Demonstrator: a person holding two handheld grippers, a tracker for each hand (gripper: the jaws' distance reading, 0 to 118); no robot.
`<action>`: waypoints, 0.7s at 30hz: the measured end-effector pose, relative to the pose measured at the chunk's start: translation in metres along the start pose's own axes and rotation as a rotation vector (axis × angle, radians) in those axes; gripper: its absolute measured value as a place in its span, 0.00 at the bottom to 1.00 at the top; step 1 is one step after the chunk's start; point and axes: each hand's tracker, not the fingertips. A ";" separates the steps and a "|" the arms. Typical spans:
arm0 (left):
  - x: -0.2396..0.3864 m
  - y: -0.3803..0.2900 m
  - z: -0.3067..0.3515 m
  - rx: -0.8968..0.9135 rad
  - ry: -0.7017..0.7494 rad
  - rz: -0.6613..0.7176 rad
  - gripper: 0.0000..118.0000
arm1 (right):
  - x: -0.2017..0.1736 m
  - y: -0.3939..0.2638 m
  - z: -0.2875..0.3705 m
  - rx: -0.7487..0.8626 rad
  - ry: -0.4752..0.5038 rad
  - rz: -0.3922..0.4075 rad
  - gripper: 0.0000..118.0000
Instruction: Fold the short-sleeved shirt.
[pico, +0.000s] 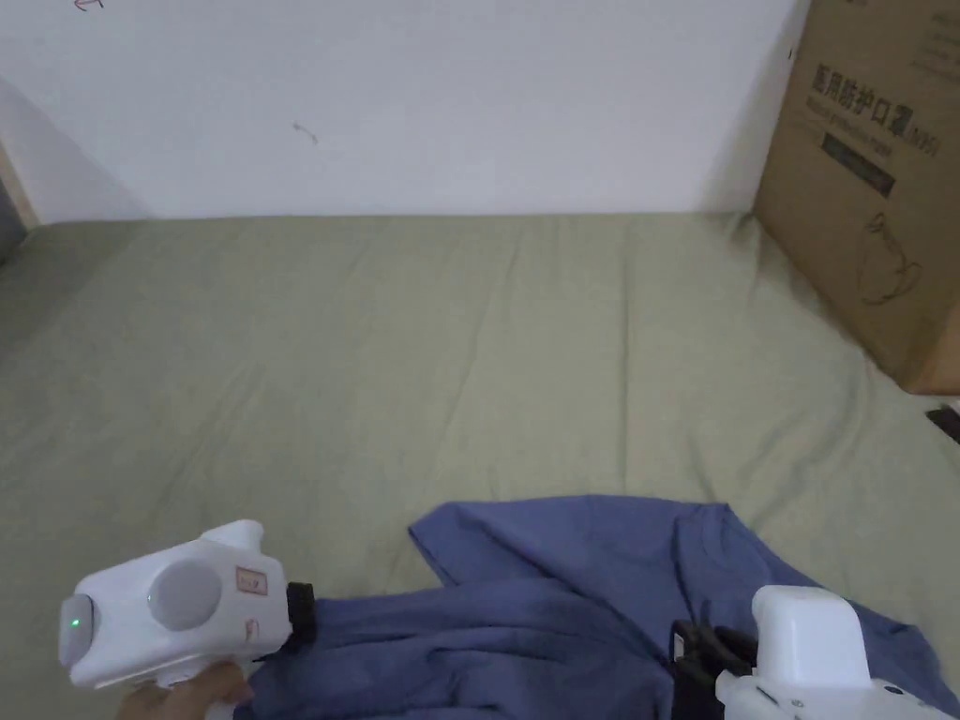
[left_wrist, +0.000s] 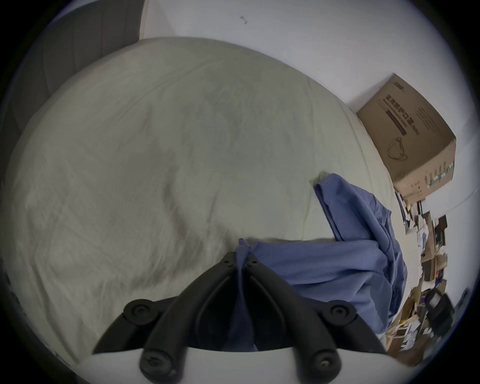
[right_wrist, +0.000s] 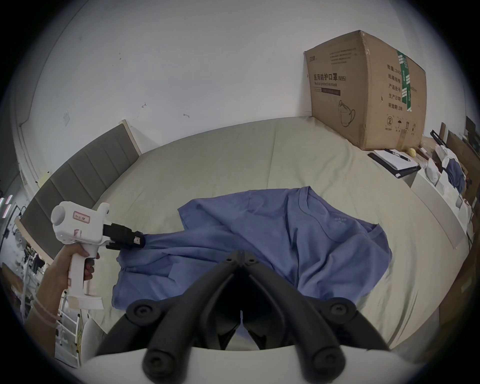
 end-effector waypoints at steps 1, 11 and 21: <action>0.002 0.000 0.005 0.006 -0.004 -0.011 0.00 | 0.003 0.005 -0.004 -0.001 0.016 0.000 0.00; 0.014 0.004 0.065 0.137 -0.086 -0.105 0.00 | 0.033 0.081 -0.109 -0.092 0.026 0.108 0.58; 0.008 0.011 0.063 0.129 -0.100 -0.107 0.00 | 0.033 0.131 -0.233 -0.368 0.107 0.251 0.79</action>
